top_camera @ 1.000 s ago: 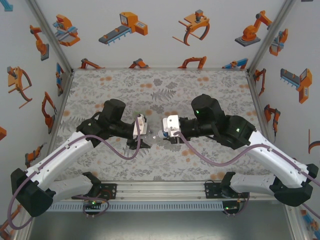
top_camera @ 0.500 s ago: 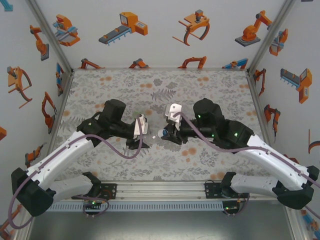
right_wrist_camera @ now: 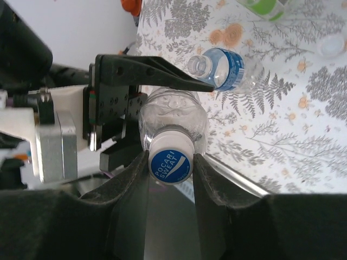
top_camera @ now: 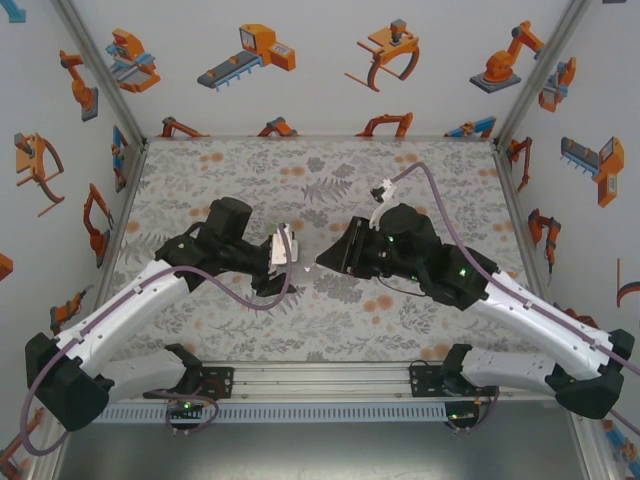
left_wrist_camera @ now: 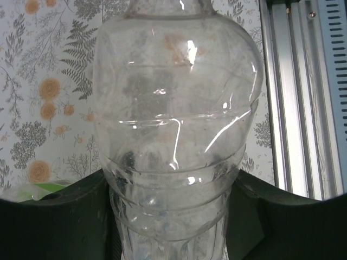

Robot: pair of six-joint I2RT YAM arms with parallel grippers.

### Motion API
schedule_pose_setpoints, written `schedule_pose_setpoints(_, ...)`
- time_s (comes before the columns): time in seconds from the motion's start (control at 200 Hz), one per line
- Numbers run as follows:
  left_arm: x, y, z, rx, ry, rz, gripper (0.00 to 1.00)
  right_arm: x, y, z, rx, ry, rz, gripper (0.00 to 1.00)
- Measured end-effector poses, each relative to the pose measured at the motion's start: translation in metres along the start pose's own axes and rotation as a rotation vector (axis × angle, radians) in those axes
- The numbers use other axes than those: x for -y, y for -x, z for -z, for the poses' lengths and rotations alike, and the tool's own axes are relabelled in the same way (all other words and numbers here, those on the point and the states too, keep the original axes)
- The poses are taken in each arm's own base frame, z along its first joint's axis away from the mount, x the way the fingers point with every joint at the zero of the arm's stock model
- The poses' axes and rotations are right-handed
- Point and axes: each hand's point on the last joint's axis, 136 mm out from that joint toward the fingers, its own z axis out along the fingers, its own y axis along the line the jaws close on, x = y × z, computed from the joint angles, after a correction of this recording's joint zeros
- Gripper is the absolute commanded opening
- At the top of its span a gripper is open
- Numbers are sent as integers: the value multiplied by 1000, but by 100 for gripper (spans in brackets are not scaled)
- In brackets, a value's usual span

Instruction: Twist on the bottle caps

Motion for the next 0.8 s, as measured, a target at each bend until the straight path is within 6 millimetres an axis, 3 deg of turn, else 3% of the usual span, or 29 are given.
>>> schedule_pose_setpoints(0.165, -3, -4, 0, -19, 15, 11, 0, 5, 2, -5, 1, -45, -92, 0)
schedule_pose_setpoints(0.35, -5, -3, 0, -13, 22, 8, 0, 3, 4, -4, 6, -48, -69, 0)
schedule_pose_setpoints(0.416, -5, -2, 0, -10, 24, 5, 0, 0, 5, -3, 9, -35, -21, 30)
schedule_pose_setpoints(0.491, -6, 1, 0, 4, 25, -4, 0, -5, 7, 1, 16, -10, 66, 48)
schedule_pose_setpoints(0.626, 5, 13, -1, 54, -29, -29, 0, -21, 16, 12, 58, 50, 303, 55)
schedule_pose_setpoints(0.796, 10, 18, -1, 81, -56, -39, 0, -50, 15, 37, 83, 169, 689, 55)
